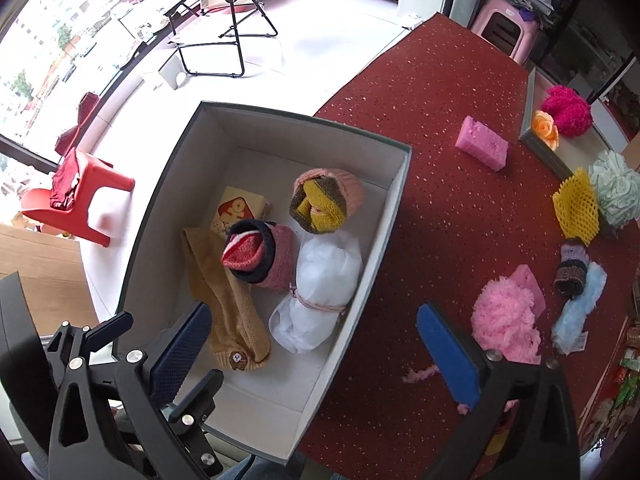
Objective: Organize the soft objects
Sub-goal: 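Open both grippers to drop the beanie and cuff into the box, then move the left tool to the pink fluffy yarn while the right tool reaches the yellow round pad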
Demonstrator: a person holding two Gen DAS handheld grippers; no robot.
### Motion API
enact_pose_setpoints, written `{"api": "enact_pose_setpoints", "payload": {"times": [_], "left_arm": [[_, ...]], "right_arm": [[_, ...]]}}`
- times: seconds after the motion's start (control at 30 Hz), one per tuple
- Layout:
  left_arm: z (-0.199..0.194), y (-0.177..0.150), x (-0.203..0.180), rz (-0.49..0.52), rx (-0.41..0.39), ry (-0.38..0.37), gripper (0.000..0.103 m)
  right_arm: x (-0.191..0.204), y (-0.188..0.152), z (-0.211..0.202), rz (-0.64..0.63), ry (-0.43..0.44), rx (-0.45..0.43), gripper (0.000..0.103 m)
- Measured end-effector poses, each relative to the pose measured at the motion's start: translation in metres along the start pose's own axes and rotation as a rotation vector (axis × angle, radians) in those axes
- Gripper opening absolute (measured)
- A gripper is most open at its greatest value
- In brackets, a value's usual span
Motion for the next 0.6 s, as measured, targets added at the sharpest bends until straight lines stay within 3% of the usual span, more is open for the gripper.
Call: {"api": "enact_pose_setpoints", "payload": {"times": [0.3,0.6], "left_arm": [[-0.012,0.0,-0.035,0.095,0.02,-0.01,0.102],[-0.029,0.018,-0.122,0.248,0.01,-0.101,0.102]], "right_arm": [[-0.084,-0.066,-0.022,0.218,-0.06,0.026,0.103],[-0.203,-0.167,-0.036,0.542,-0.172,0.092,0.103]]}}
Point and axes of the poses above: each gripper's, at about its wrist camera, not at the fingertips, and z roughly the way its jaws point, x to its left, y to its top, the point moved 1 cm from there along z, roughly the way its jaws point, and after that the axes turned 8 degrees about -x, right-handed, at the moved point
